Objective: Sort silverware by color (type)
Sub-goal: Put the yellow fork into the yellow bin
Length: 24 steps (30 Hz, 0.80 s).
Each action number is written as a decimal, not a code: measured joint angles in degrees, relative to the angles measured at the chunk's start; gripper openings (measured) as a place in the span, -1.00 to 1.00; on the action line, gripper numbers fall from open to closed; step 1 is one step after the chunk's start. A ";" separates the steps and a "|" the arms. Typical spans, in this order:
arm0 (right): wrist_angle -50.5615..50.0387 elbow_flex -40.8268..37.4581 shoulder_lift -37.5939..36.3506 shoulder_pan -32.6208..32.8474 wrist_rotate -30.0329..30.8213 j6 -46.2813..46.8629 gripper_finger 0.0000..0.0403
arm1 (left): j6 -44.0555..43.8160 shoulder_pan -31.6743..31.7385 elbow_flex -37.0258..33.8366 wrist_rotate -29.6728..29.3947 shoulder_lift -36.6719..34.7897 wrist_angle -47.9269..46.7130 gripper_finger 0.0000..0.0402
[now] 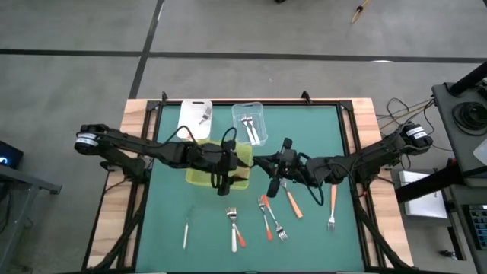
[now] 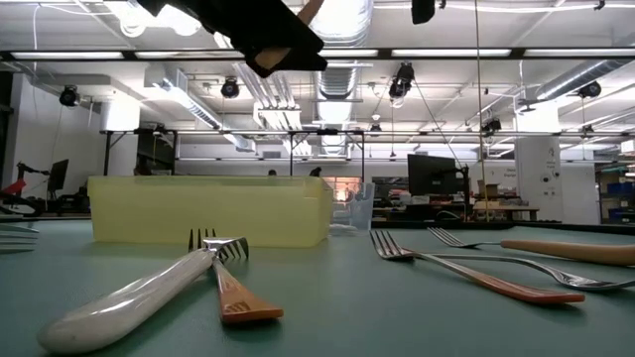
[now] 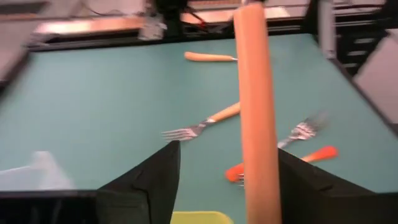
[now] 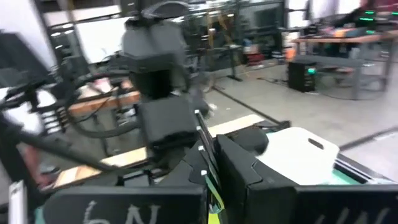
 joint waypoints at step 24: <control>-0.41 -0.26 2.05 -1.80 25.88 7.05 -0.96 | 9.45 -0.01 0.00 -29.30 -3.29 2.76 0.56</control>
